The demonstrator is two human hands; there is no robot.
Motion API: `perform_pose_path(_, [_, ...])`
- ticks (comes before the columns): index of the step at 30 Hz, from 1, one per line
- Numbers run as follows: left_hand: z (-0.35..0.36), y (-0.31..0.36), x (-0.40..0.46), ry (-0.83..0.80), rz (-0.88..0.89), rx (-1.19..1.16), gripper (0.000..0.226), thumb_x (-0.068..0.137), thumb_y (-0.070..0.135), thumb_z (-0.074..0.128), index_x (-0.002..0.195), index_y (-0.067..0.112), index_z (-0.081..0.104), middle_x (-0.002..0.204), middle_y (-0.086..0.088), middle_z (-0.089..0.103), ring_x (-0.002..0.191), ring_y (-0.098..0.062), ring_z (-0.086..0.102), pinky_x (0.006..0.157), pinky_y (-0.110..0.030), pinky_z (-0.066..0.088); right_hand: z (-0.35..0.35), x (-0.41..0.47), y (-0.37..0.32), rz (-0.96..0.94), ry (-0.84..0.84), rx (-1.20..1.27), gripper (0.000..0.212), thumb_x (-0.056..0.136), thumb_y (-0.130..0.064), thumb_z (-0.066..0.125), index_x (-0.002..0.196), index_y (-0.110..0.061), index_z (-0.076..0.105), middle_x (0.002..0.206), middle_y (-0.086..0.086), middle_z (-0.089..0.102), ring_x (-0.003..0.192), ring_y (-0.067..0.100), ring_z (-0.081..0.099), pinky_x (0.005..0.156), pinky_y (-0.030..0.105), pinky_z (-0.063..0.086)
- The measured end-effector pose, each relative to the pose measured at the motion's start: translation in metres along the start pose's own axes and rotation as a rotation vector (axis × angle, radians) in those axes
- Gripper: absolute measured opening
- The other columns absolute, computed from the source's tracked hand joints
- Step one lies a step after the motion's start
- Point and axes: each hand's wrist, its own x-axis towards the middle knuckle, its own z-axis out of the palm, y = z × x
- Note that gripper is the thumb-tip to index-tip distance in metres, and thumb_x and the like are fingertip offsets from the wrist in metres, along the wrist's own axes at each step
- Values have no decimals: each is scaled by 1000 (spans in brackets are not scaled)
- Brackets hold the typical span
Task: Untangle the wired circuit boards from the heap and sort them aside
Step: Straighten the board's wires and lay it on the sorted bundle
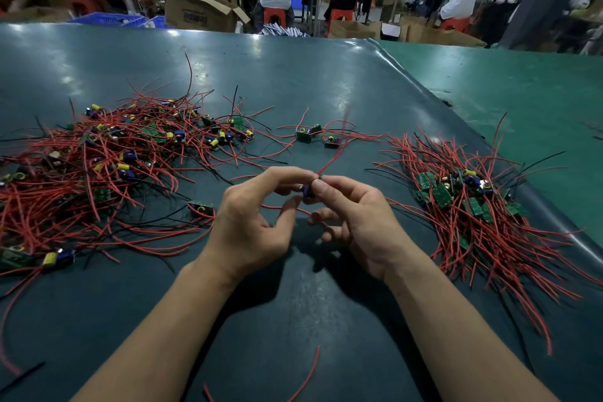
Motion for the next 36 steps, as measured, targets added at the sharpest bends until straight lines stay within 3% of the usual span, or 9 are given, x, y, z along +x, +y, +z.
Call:
perform_pose_path(5, [7, -2, -1, 45, -15, -51, 33, 77, -13, 69, 106, 0, 65, 110, -9, 64, 91, -16, 68, 77, -33, 57, -2, 1, 1, -8, 42, -6, 15, 77, -27, 74, 88, -18, 73, 81, 3, 71, 53, 12, 62, 39, 21, 44])
perform_pose_path(7, [6, -6, -2, 39, -36, 43, 30, 78, -7, 69, 105, 5, 66, 109, -5, 61, 85, -14, 65, 72, -28, 53, -1, 2, 0, 15, 82, 20, 4, 87, -17, 68, 90, -16, 71, 83, 3, 72, 52, 13, 62, 38, 20, 42])
perform_pose_path(11, [6, -12, -4, 28, -156, 310, 16, 82, 13, 66, 98, 14, 68, 92, 3, 65, 82, -19, 59, 74, -35, 48, -1, 4, -2, 41, 142, 46, 11, 92, -8, 61, 101, -9, 69, 83, 4, 73, 52, 14, 60, 39, 19, 40])
perform_pose_path(16, [-12, -26, -4, 54, -712, 930, 37, 85, 46, 62, 109, 19, 65, 113, -12, 55, 109, -34, 47, 89, -44, 36, -5, 7, -2, 76, 299, 55, 6, 94, -6, 59, 98, -7, 63, 69, 7, 65, 44, 12, 51, 37, 19, 37])
perform_pose_path(21, [-21, -24, -6, 3, -943, 919, 53, 86, 57, 44, 114, 15, 61, 121, -15, 52, 113, -36, 46, 95, -44, 37, -8, 6, -4, 76, 362, 39, 11, 92, 2, 53, 92, -6, 61, 55, 2, 48, 40, 11, 43, 35, 18, 29])
perform_pose_path(26, [-22, -22, -7, -1, -891, 843, 37, 85, 33, 53, 115, 14, 62, 120, -13, 53, 110, -36, 47, 93, -40, 40, 0, 8, -6, 99, 379, 137, 16, 97, -2, 48, 90, -8, 61, 52, 0, 51, 41, 11, 46, 37, 17, 33])
perform_pose_path(31, [-25, -28, -9, 54, -817, 766, 36, 88, 26, 57, 121, 12, 63, 118, -14, 57, 108, -33, 51, 92, -40, 40, 10, 43, -32, 110, 320, 196, 19, 100, -2, 44, 87, -7, 58, 49, 0, 54, 38, 9, 52, 36, 16, 39])
perform_pose_path(34, [-25, -25, -8, 131, -706, 692, 35, 84, 19, 64, 118, 13, 63, 115, -11, 62, 101, -32, 58, 86, -39, 43, 13, 70, -47, 114, 305, 246, 18, 100, 1, 42, 88, -2, 55, 68, 10, 61, 51, 14, 62, 43, 17, 49])
perform_pose_path(36, [-23, -20, -7, 225, -546, 573, 31, 80, 12, 68, 111, 11, 65, 110, -9, 62, 96, -27, 60, 81, -39, 47, 11, 78, -44, 164, 324, 209, 12, 99, 3, 42, 100, 4, 54, 85, 17, 61, 66, 21, 62, 49, 18, 54])
